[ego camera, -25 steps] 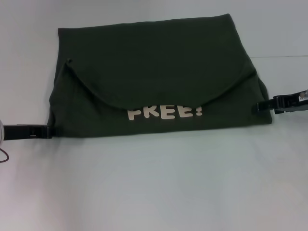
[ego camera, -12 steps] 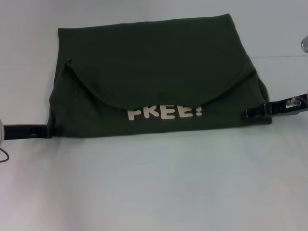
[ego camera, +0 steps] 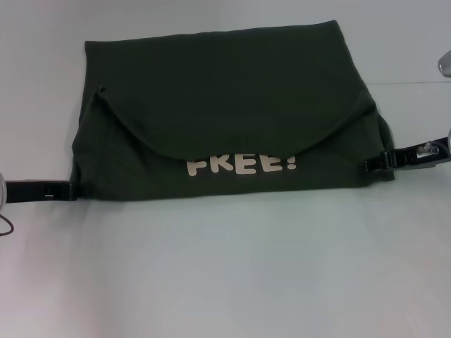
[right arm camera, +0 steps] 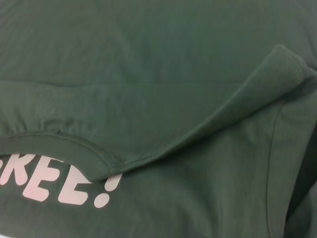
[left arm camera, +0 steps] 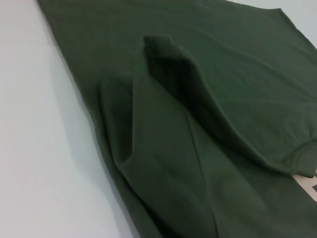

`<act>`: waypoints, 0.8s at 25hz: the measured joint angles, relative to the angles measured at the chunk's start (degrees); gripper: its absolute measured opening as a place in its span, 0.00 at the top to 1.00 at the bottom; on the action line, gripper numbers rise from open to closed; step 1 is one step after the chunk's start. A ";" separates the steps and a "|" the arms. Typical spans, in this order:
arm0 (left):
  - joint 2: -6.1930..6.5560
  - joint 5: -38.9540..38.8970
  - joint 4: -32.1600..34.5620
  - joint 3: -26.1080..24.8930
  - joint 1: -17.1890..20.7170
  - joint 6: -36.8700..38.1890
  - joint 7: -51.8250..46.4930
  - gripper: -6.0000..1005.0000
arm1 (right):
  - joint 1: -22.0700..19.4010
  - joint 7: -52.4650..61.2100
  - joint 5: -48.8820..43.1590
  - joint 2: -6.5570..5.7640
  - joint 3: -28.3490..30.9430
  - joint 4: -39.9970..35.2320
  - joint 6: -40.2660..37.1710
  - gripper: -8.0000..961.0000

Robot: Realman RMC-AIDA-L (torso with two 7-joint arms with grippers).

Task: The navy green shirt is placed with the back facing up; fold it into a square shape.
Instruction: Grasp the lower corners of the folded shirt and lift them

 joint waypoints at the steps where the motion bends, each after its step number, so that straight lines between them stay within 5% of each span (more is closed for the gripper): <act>1: 0.00 0.00 0.00 0.00 0.00 0.00 -0.01 0.94 | 0.00 0.01 0.00 0.00 0.00 0.00 0.00 0.40; 15: 0.02 0.00 0.00 0.00 -0.04 0.09 -0.15 0.94 | -0.41 0.94 -0.93 -0.26 -0.38 0.06 -0.03 0.50; 20: 0.08 0.00 0.33 0.00 -0.04 0.18 -0.24 0.94 | -0.76 0.94 -0.97 -0.41 -0.28 -0.05 -0.03 0.77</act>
